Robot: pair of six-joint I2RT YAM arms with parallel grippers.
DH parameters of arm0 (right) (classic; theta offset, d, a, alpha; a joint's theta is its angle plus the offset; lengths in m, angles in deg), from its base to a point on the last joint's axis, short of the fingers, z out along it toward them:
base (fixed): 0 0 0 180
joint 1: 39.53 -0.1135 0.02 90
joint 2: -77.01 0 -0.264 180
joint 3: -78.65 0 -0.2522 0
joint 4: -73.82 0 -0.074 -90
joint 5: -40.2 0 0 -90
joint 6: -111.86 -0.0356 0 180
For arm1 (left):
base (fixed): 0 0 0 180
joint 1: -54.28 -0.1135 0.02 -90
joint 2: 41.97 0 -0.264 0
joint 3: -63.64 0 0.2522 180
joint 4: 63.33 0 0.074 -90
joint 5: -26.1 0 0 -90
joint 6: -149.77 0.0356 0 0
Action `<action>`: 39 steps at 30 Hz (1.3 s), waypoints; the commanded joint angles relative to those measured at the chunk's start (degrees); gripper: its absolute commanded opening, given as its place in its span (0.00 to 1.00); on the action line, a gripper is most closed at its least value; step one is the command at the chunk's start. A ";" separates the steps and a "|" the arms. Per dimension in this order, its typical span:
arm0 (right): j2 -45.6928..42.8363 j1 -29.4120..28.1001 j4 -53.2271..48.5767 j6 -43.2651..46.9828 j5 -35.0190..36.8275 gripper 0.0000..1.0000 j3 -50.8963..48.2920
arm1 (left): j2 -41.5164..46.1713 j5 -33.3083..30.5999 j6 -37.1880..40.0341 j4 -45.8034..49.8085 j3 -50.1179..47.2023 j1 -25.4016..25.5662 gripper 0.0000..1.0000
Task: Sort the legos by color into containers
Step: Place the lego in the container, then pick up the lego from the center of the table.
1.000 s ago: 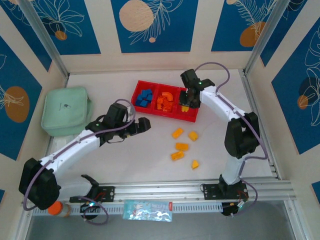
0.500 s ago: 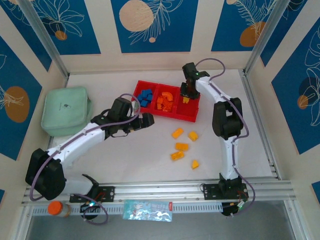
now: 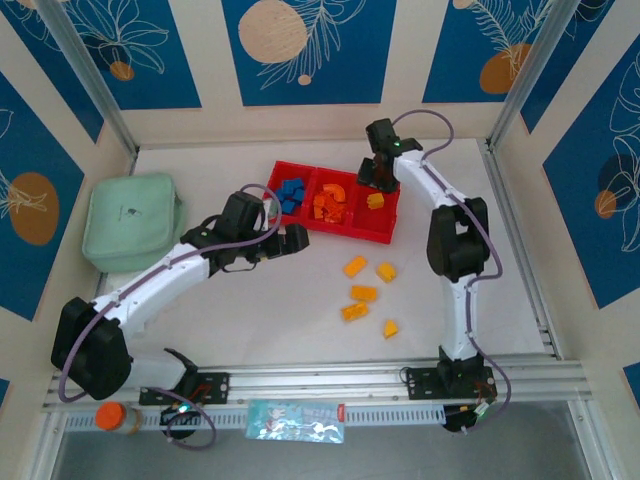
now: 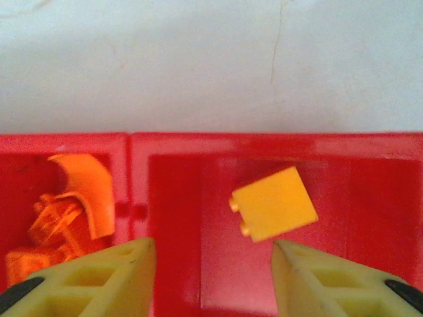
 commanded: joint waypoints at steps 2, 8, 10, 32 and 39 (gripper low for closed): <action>-10.35 -0.86 1.87 -0.59 -3.06 0.50 -5.73 | 0.59 0.53 -0.40 -0.24 0.66 0.63 0.99; -20.77 -2.14 2.68 -0.08 -4.18 0.54 -18.56 | 1.90 0.88 -1.35 -0.87 -1.69 1.15 0.99; -23.72 -2.39 2.22 0.12 -4.16 0.56 -22.79 | 2.30 0.88 -1.86 -1.10 -2.65 1.57 0.99; -27.09 -6.11 5.62 3.36 -6.08 0.69 -49.95 | 2.30 -5.10 -9.46 -8.84 -7.24 10.27 0.99; -25.97 -10.23 4.63 2.26 -5.27 0.59 -49.86 | 2.04 -5.45 -8.95 -8.31 -7.18 10.24 0.99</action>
